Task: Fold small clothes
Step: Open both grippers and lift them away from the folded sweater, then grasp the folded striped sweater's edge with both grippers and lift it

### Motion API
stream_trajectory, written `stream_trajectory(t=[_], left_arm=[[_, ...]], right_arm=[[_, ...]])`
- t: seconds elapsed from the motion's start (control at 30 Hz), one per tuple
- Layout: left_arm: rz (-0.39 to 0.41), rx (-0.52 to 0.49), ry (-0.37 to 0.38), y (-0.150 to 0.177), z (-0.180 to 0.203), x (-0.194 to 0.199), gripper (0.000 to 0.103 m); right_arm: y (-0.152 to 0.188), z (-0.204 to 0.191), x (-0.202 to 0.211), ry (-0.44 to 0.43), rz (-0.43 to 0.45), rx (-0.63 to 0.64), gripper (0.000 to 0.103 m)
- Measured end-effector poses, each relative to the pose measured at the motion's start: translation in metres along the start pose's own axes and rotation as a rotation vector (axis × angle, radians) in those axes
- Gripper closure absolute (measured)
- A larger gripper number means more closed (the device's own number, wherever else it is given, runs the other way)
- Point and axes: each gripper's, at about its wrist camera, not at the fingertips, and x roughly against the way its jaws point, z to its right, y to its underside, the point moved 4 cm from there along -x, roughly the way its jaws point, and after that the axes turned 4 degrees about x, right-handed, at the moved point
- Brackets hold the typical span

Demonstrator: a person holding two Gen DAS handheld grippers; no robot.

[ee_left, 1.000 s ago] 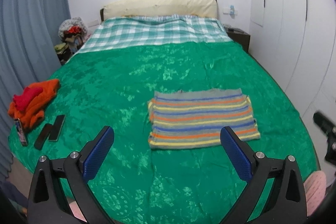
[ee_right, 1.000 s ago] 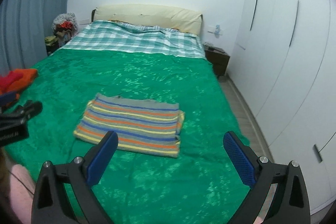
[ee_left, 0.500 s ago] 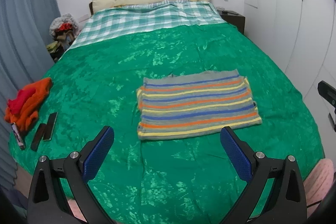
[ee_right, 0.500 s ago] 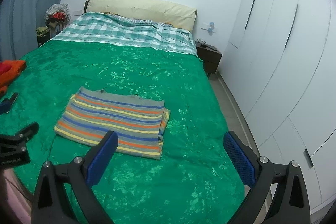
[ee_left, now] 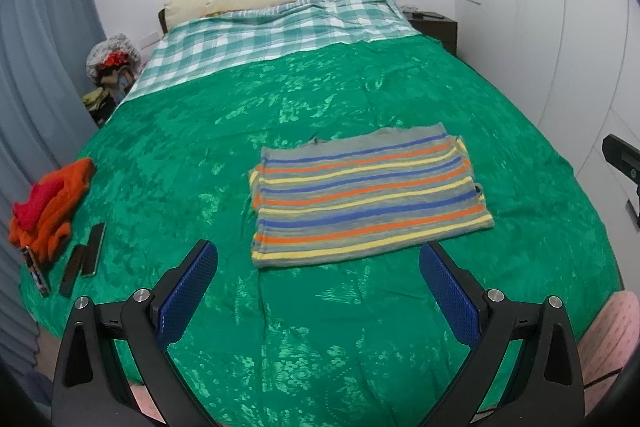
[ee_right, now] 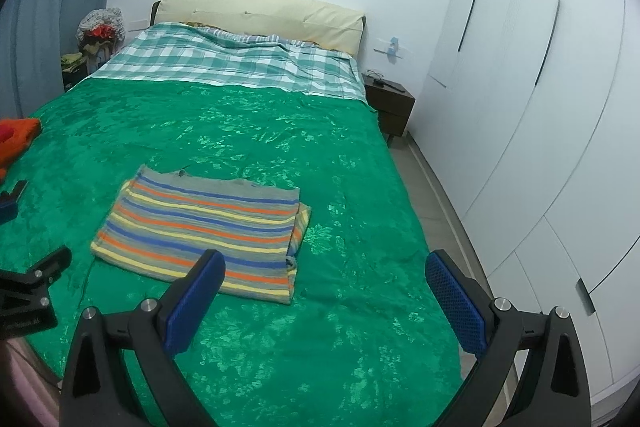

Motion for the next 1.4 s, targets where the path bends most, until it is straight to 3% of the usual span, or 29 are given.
stream_trajectory(t=[0.1, 0.27, 0.47, 0.6, 0.67, 0.7, 0.77, 0.8, 0.83, 0.9, 0.97, 1.1, 1.17, 1.2, 1.23, 1.3, 1.4], left_arm=[[-0.003, -0.018, 0.013, 0.003, 0.006, -0.005, 0.002], [-0.076, -0.136, 0.104, 0.025, 0.044, -0.043, 0.002], [-0.095, -0.399, 0.233, 0.041, 0.151, -0.106, 0.002], [-0.049, -0.498, 0.241, 0.034, 0.211, -0.156, 0.002], [-0.067, -0.543, 0.214, 0.036, 0.236, -0.189, 0.004], [-0.081, -0.551, 0.202, 0.039, 0.243, -0.201, 0.01], [-0.13, -0.521, 0.261, 0.043, 0.25, -0.221, 0.057], [-0.117, -0.46, 0.318, 0.042, 0.248, -0.223, 0.07], [-0.093, -0.448, 0.3, 0.04, 0.247, -0.224, 0.094], [-0.072, -0.433, 0.3, 0.04, 0.245, -0.223, 0.095], [-0.068, -0.377, 0.357, 0.039, 0.237, -0.219, 0.095], [-0.081, -0.327, 0.41, 0.036, 0.23, -0.219, 0.095], [-0.09, -0.303, 0.43, 0.035, 0.229, -0.219, 0.096], [-0.087, -0.282, 0.443, 0.032, 0.225, -0.216, 0.096], [-0.081, -0.253, 0.458, 0.029, 0.219, -0.212, 0.096], [-0.062, -0.169, 0.487, 0.018, 0.2, -0.199, 0.096], [-0.023, -0.034, 0.509, 0.003, 0.154, -0.174, 0.096]], right_arm=[[0.0, 0.002, -0.001, -0.007, 0.005, 0.0, 0.004], [0.017, 0.036, -0.027, -0.143, -0.016, -0.087, 0.004], [0.045, 0.084, -0.087, -0.228, -0.117, -0.16, 0.004], [0.046, 0.1, -0.129, -0.384, -0.151, -0.203, 0.004], [0.039, 0.103, -0.154, -0.483, -0.166, -0.237, 0.004], [0.034, 0.102, -0.171, -0.549, -0.181, -0.255, 0.004], [0.024, 0.098, -0.209, -0.673, -0.223, -0.274, 0.004], [0.021, 0.094, -0.225, -0.711, -0.24, -0.27, 0.004], [0.017, 0.09, -0.241, -0.744, -0.256, -0.264, 0.004], [0.011, 0.079, -0.288, -0.831, -0.32, -0.268, 0.005], [0.01, 0.064, -0.339, -0.894, -0.399, -0.316, 0.007], [0.014, 0.028, -0.417, -0.933, -0.532, -0.359, 0.02], [0.014, 0.007, -0.45, -0.946, -0.569, -0.392, 0.047], [0.011, -0.001, -0.457, -0.945, -0.569, -0.38, 0.084], [0.009, -0.008, -0.462, -0.912, -0.573, -0.356, 0.096], [-0.003, -0.016, -0.462, -0.869, -0.556, -0.329, 0.096], [-0.038, -0.028, -0.431, -0.877, -0.473, -0.275, 0.096]])
